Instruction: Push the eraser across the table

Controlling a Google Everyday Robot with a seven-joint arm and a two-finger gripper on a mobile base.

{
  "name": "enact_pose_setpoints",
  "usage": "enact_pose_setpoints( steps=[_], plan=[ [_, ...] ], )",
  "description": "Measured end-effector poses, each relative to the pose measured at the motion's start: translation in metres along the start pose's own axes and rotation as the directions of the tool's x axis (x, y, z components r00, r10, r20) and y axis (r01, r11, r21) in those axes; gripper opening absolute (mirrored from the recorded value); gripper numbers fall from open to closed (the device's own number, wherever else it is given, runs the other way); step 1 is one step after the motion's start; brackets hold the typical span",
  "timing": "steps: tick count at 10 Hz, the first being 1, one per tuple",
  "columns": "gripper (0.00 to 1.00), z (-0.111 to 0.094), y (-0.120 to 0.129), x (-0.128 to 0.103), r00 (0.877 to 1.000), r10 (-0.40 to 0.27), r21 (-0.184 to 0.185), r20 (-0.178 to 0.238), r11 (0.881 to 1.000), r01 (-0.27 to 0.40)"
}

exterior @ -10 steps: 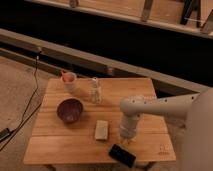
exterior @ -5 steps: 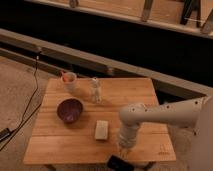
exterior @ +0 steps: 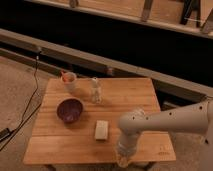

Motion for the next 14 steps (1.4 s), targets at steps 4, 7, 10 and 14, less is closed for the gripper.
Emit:
enact_pose_setpoints(
  steps=[4, 7, 10, 14],
  plan=[
    [0.31, -0.0163, 0.0010, -0.0110, 0.998, -0.007, -0.009, 0.069, 1.000, 0.008],
    [0.31, -0.0163, 0.0009, -0.0108, 0.998, -0.007, -0.009, 0.068, 1.000, 0.008],
    [0.31, -0.0161, 0.0007, -0.0107, 0.998, -0.007, -0.009, 0.068, 1.000, 0.007],
    [0.31, -0.0153, 0.0002, -0.0103, 0.998, -0.006, -0.009, 0.066, 1.000, 0.006]
  ],
)
